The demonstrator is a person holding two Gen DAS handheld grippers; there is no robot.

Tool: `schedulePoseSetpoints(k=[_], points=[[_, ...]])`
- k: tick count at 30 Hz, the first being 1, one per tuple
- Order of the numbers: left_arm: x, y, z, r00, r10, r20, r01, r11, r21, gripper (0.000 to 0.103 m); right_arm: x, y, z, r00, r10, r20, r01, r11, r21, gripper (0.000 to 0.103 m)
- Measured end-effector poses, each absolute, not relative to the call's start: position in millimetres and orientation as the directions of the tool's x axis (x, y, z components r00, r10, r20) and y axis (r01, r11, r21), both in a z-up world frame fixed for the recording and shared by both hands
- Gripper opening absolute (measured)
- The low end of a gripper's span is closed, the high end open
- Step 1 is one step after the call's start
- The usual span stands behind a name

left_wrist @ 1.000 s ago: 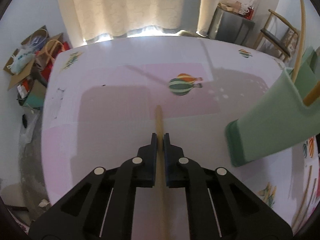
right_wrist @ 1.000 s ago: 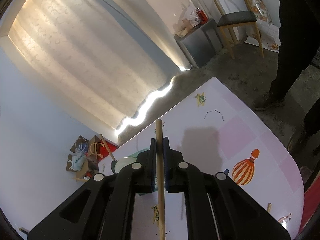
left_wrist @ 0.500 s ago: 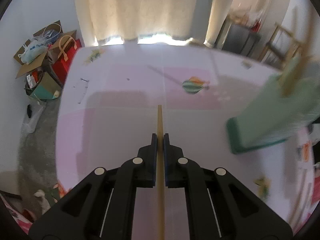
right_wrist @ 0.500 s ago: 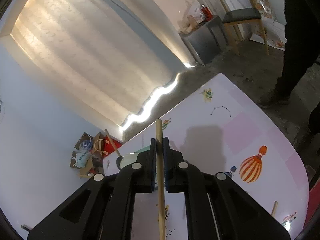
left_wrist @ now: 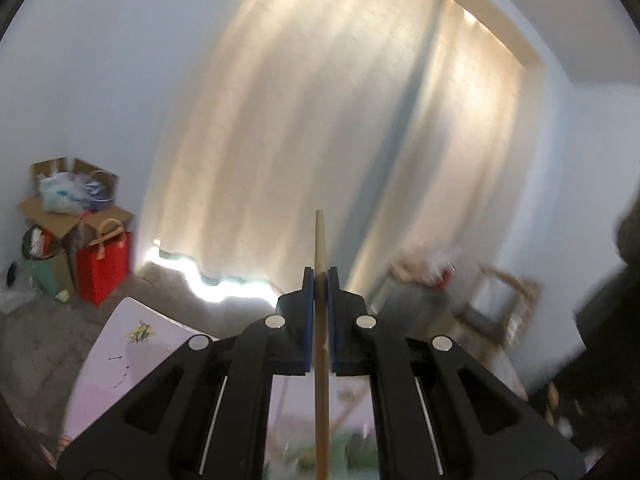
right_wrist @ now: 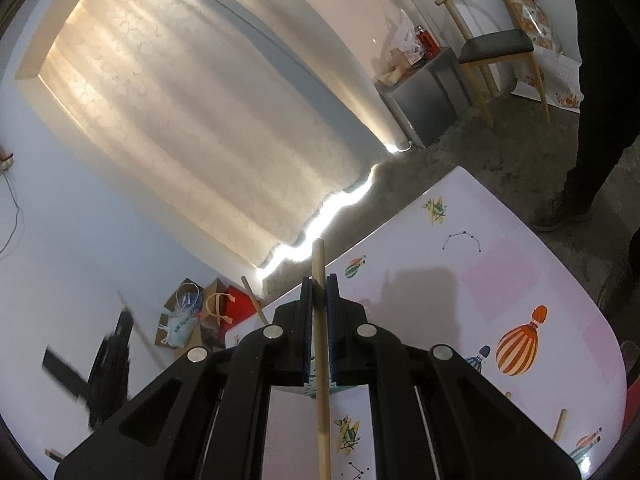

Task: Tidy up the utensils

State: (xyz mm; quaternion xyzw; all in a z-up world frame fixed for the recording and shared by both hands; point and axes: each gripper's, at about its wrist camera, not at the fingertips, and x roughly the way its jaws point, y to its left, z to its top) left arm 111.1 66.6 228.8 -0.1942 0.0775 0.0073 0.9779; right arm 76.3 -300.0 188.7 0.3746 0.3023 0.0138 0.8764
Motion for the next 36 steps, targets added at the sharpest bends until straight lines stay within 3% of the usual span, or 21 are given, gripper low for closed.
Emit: schedulePoseSetpoints(k=[5,11,23,31,33,34,36], points=[[163,45,208,0.984,0.035,-0.177,-0.101,0.92,-0.379,0.004,78,-307,189,0.816,0.257,-0.517,0.203,0.711,0.674,0.007],[189,13,193,0.98,0.091,-0.175,-0.129,0.966,-0.222,0.004,82,-314,184,0.821,0.258,-0.51,0.209,0.695,0.688,0.007],[160,5,139,0.952,-0.039,-0.303,-0.01,0.988,-0.157,0.005,85,-316,175,0.811,0.274,-0.517,0.218,0.679,0.701,0.007],[111,22,117,0.913,-0.129,-0.387,0.08,0.987,-0.14,0.006,114,-289,191,0.838,0.288,-0.463,0.137,0.711,0.69,0.007],[100,26,115,0.903,-0.15,-0.402,0.099,0.984,-0.146,0.012,123,-276,197,0.84,0.291,-0.457,0.117,0.726,0.678,0.007],[90,31,114,0.897,-0.17,-0.408,0.113,0.981,-0.16,0.021,131,-269,199,0.841,0.299,-0.452,0.106,0.728,0.677,0.007],[65,40,114,0.893,-0.19,-0.407,0.128,0.976,-0.174,0.025,143,-257,202,0.842,0.313,-0.439,0.08,0.732,0.676,0.007]])
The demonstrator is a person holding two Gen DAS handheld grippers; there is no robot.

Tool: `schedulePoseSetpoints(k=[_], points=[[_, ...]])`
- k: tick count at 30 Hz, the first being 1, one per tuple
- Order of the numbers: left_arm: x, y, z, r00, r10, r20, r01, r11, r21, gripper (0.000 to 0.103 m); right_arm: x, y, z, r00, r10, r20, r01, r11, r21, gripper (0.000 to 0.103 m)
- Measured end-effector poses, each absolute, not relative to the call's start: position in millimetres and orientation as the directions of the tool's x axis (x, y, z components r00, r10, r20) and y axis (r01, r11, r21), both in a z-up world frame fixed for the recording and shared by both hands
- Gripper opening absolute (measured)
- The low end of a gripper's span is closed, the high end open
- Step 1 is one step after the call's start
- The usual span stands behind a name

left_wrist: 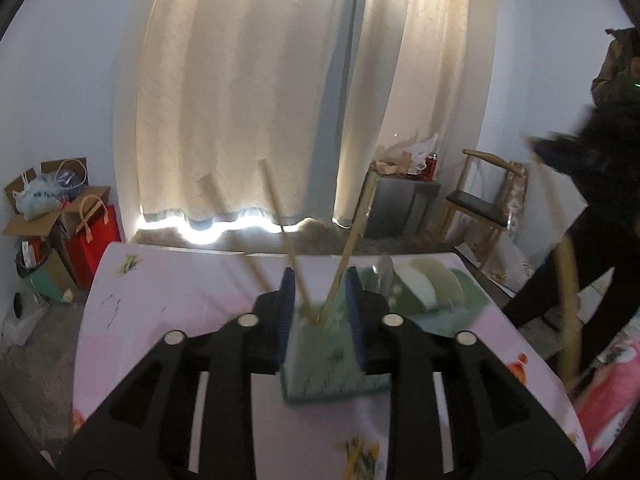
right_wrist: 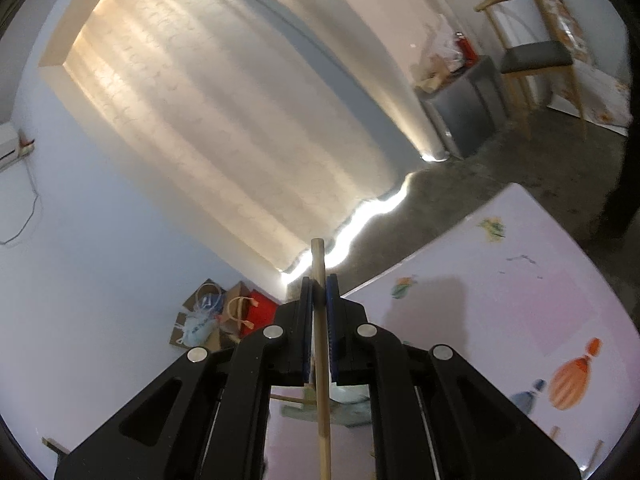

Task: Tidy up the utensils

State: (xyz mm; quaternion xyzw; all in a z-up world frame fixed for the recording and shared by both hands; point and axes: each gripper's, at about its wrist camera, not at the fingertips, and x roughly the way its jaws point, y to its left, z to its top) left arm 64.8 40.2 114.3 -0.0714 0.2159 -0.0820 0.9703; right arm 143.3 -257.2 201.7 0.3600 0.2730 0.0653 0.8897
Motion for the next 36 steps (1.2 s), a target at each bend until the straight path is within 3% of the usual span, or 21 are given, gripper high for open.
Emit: schedulePoseSetpoints(k=[13,19,26,33,34,35,36], points=[[-24,89,89,0.836,-0.171,-0.521,0.107,0.983,-0.152,0.026,224,-196,212,0.909,0.228,-0.35,0.037,0.79,0.612,0.007],[-30,107,80,0.819,-0.157,-0.552,0.055,0.979,-0.198,0.026,217,-158,207,0.968,0.069,-0.243,0.042,0.905,0.423,0.007],[-22,107,81,0.813,-0.159,-0.561,0.045,0.976,-0.212,0.026,179,-119,174,0.986,0.052,-0.156,-0.003,0.956,0.295,0.007],[-23,103,85,0.817,-0.155,-0.555,0.045,0.977,-0.207,0.026,157,-110,149,0.97,0.107,-0.219,-0.045,0.961,0.271,0.009],[-24,103,85,0.818,-0.154,-0.555,0.045,0.978,-0.206,0.028,155,-112,149,0.967,0.116,-0.225,-0.05,0.959,0.28,0.02],[-25,102,85,0.817,-0.155,-0.555,0.045,0.977,-0.207,0.029,152,-116,149,0.96,0.136,-0.243,-0.061,0.954,0.294,0.041],[-25,100,84,0.816,-0.161,-0.556,0.047,0.976,-0.213,0.03,149,-120,151,0.954,0.156,-0.256,-0.072,0.948,0.31,0.051]])
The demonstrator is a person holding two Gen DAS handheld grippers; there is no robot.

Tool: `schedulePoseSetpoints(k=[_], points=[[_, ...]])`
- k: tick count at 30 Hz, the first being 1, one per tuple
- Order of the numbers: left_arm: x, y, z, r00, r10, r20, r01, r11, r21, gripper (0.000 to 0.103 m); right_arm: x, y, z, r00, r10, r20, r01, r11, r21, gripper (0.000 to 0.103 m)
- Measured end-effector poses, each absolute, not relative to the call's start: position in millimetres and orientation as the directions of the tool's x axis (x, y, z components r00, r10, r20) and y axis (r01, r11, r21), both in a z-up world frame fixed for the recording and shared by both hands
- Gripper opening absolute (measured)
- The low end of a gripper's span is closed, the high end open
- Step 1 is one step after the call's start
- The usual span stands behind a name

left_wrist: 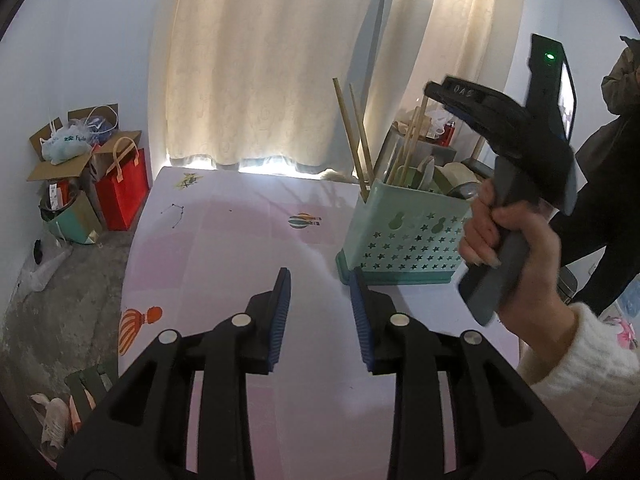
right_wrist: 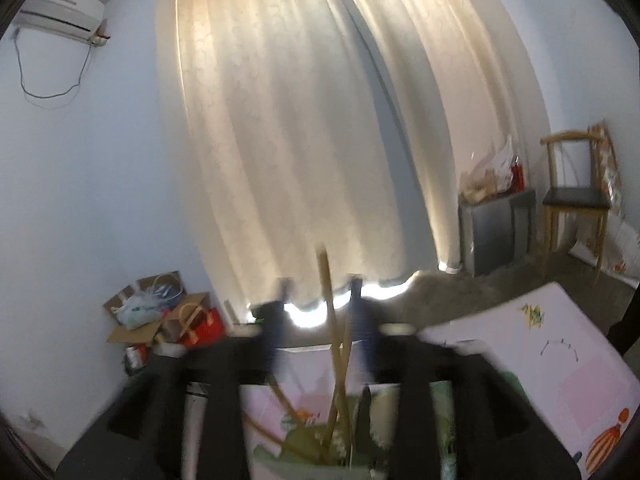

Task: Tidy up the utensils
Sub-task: 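Open both tools to release the chopsticks into the basket and withdraw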

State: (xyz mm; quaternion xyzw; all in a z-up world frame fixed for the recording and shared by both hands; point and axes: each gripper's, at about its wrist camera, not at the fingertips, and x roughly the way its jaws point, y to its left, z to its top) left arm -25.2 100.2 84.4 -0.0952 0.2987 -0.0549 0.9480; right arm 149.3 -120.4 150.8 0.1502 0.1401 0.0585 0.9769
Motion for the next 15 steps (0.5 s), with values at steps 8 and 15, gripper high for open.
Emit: schedulePoseSetpoints(k=[8,15], points=[[-25,70,84,0.794,-0.242,-0.558,0.125,0.963,-0.24,0.03,103,-179,178,0.934,0.229,-0.273,-0.101,0.905,0.413,0.051],[-13,-8,67,0.614,-0.455,-0.645,0.358,0.889,-0.286,0.03,25,-298,180,0.856,0.047,-0.515,0.181,0.906,0.383,0.051]])
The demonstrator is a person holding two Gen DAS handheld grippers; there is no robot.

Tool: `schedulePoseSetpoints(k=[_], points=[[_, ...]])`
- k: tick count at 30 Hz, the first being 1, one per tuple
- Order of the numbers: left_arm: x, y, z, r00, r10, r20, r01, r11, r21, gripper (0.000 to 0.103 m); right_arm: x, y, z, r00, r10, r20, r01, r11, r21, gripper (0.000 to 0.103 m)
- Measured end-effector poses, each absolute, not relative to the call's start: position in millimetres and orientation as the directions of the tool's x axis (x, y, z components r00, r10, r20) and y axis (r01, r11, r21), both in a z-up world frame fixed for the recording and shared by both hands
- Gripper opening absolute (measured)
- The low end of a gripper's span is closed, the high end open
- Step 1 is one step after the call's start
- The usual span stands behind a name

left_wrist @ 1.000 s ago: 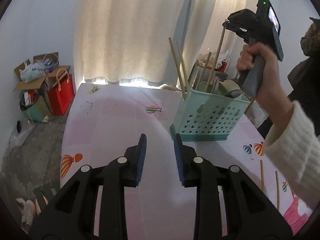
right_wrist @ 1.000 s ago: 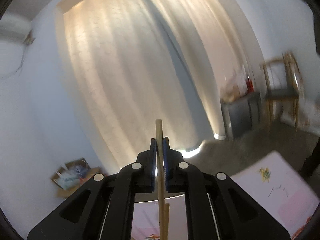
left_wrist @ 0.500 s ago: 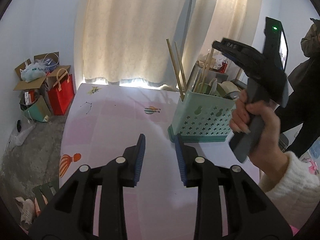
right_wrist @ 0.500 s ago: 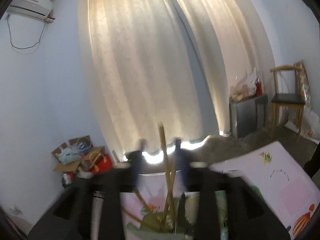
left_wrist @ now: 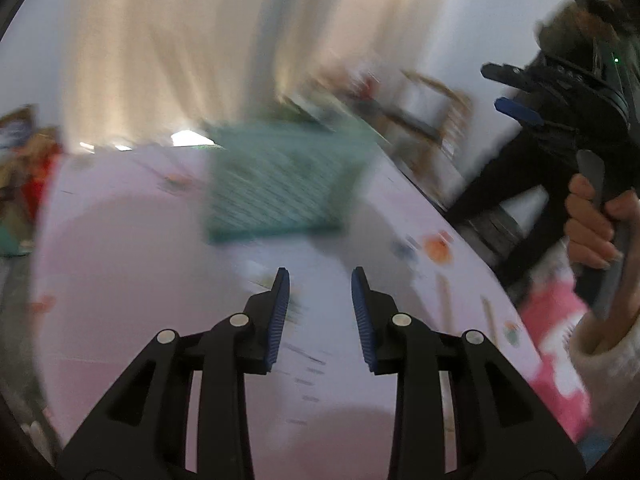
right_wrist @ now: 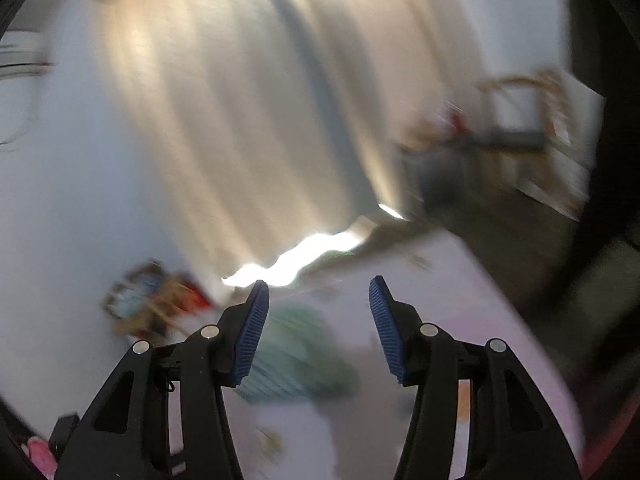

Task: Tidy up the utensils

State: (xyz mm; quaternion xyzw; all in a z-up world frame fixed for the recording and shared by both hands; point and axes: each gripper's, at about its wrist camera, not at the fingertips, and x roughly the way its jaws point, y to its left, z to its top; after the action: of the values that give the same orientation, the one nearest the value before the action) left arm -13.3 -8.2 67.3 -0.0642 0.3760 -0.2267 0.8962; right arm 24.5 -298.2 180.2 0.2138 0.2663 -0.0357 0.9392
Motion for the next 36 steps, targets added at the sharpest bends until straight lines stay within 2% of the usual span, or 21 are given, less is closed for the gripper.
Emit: schedulePoseSetpoints(k=[4,7,10,15,18,19,20,21,29,31,33,36], points=[[13,-83,33,0.388,-0.552,-0.738,0.461,0.81,-0.363,0.029,-5,-360,122,0.648,0.01,-0.762,0.379,0.863,0.333,0.051],[28,-141,19,0.329,-0.551,-0.767,0.543,0.775,-0.323,0.028,-21,-377,79,0.539,0.016,-0.842,0.447,0.842,0.302,0.051],[38,-187,6,0.306,-0.504,-0.808,0.603,0.759,-0.245,0.028,-22,-379,50,0.464,-0.005,-0.886,0.462,0.854,0.238,0.051],[46,-228,-7,0.292,-0.449,-0.844,0.629,0.755,-0.184,0.028,-29,-382,29,0.444,0.032,-0.896,0.471,0.842,0.263,0.051],[45,-242,-10,0.334,-0.387,-0.859,0.646,0.758,-0.09,0.025,-30,-379,23,0.428,0.038,-0.903,0.448,0.859,0.249,0.051],[46,-246,-10,0.338,-0.384,-0.859,0.65,0.755,-0.081,0.022,-33,-379,21,0.425,0.047,-0.904,0.442,0.861,0.253,0.051],[46,-250,-11,0.343,-0.373,-0.862,0.652,0.755,-0.067,0.01,-35,-378,19,0.42,0.057,-0.906,0.441,0.86,0.258,0.051],[46,-255,-11,0.371,-0.337,-0.865,0.653,0.757,-0.015,0.005,-37,-378,17,0.418,0.065,-0.906,0.441,0.857,0.265,0.051],[55,-257,-9,0.381,-0.331,-0.863,0.633,0.774,-0.018,0.004,-44,-379,8,0.394,0.069,-0.917,0.454,0.853,0.259,0.051],[59,-254,-8,0.373,-0.342,-0.863,0.622,0.782,-0.041,0.004,-42,-376,7,0.388,0.065,-0.919,0.437,0.865,0.246,0.044],[60,-250,-7,0.378,-0.336,-0.862,0.609,0.792,-0.042,0.004,-36,-368,5,0.356,0.054,-0.933,0.408,0.889,0.207,0.032],[63,-246,-8,0.383,-0.334,-0.861,0.597,0.801,-0.045,0.004,-29,-358,2,0.327,0.03,-0.945,0.389,0.907,0.163,0.031]])
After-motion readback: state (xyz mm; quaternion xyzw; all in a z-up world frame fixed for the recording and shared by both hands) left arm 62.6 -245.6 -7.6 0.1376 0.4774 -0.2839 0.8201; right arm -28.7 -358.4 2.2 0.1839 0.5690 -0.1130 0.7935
